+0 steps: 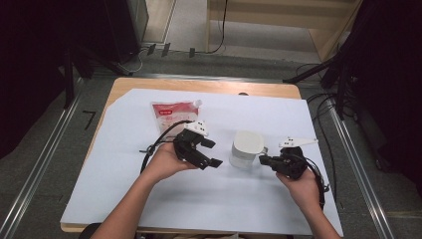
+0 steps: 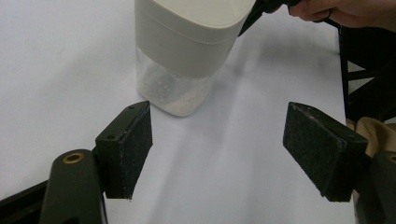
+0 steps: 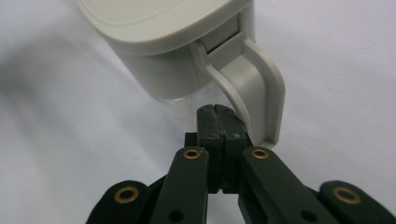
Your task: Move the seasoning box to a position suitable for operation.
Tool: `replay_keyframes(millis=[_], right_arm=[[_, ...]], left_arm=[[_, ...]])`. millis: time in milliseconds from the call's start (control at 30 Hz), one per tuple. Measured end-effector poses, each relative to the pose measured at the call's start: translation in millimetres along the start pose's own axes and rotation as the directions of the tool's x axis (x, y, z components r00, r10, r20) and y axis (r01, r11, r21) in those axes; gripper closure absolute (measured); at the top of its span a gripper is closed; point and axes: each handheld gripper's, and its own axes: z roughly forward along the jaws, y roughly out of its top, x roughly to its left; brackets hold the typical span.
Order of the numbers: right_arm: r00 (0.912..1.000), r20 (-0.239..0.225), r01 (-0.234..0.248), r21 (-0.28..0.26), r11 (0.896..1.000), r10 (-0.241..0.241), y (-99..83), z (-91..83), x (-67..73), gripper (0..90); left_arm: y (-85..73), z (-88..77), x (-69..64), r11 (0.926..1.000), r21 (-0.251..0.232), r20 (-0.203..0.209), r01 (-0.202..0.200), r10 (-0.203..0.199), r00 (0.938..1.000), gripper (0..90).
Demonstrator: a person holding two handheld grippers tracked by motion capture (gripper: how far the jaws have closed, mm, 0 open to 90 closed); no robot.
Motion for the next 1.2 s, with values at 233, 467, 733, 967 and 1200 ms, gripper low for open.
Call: replay_keyframes(millis=[233, 467, 733, 967, 1200], right_arm=[[0.9994, 0.033, 0.002, 0.011, 1.0, -0.002, 2.4, 7.2, -5.5, 90.0], [0.9989, 0.046, -0.005, -0.006, 1.0, 0.005, 3.4, 6.9, -9.7, 90.0], [0.9999, 0.011, -0.001, -0.043, 0.999, 0.001, 9.1, -6.3, -7.6, 90.0], [0.9996, 0.028, -0.006, -0.062, 0.998, 0.008, 16.0, -25.8, -10.7, 90.0], [0.999, 0.024, -0.036, -0.037, 0.999, 0.037, 24.2, -25.3, -24.8, 90.0]], left_arm=[[-0.5, 4.7, 1.0, 0.9999, 0.014, 0.005, -0.004, 0.004, 1.0, 25.3], [0.7, 7.6, 1.6, 0.9995, 0.026, 0.009, -0.018, 0.018, 0.9998, 25.3], [2.9, 8.3, 0.5, 0.9993, 0.036, 0.023, -0.007, 0.006, 0.9997, 25.3], [8.8, 12.1, 5.6, 0.9986, 0.053, 0.028, -0.005, 0.004, 0.9996, 25.2], [21.2, 12.6, 10.5, 0.9984, 0.052, 0.038, -0.019, 0.017, 0.9991, 25.2]])
